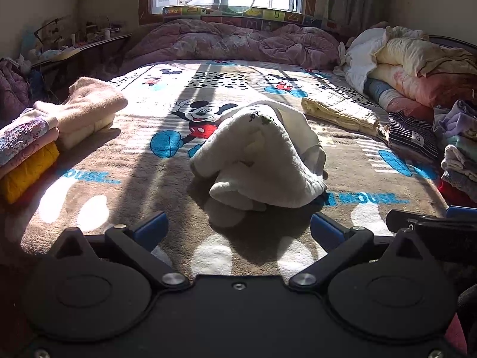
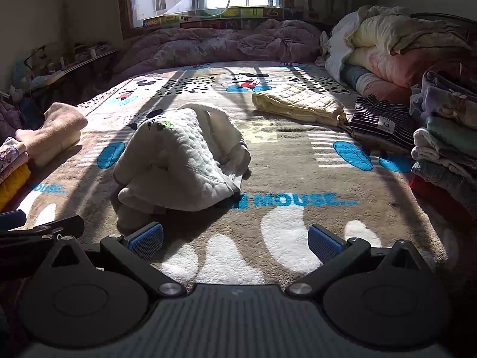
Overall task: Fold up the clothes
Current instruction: 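Approach the crumpled white quilted sweatshirt with both grippers open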
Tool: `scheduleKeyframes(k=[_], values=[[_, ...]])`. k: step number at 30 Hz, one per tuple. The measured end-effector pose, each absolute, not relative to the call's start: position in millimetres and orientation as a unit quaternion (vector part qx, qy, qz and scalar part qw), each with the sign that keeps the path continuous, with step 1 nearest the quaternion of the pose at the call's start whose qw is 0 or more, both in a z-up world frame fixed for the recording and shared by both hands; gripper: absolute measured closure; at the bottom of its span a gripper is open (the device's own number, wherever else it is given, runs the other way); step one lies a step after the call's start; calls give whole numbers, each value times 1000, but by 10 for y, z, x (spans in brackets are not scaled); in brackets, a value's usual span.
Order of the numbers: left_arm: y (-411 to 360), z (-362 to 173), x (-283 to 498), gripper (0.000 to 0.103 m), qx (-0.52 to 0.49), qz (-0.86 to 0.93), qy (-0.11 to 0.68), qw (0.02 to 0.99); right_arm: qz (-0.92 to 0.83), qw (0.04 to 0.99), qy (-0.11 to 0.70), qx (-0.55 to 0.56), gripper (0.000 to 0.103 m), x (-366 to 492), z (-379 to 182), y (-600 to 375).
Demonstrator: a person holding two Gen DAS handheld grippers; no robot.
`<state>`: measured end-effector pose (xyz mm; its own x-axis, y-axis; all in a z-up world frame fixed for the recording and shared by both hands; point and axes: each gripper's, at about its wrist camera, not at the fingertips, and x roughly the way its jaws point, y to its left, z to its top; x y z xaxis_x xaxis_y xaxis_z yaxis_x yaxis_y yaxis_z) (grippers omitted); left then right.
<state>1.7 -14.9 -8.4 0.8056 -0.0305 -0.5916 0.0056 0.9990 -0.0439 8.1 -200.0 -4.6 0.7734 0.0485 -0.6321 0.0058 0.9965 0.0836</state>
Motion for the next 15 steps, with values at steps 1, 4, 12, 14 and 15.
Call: scheduleKeyframes(k=[1,4,12,14,15], values=[[-144,-79,18,0,-22,-10,311,950,11,941,337,40,1,84,-48,-2002],[-127,-68,20,0,-27,-11,310,950,10,941,335,37,1,69,-28,-1986],[-133,-21,11,0,-27,-14,304,952,9,941,336,31,1,62,5,-1952],[-130,-20,9,0,-26,-11,303,952,10,942,335,32,1,72,12,-1951],[-131,-24,8,0,-25,-10,304,952,11,942,334,34,1,77,16,-1948]])
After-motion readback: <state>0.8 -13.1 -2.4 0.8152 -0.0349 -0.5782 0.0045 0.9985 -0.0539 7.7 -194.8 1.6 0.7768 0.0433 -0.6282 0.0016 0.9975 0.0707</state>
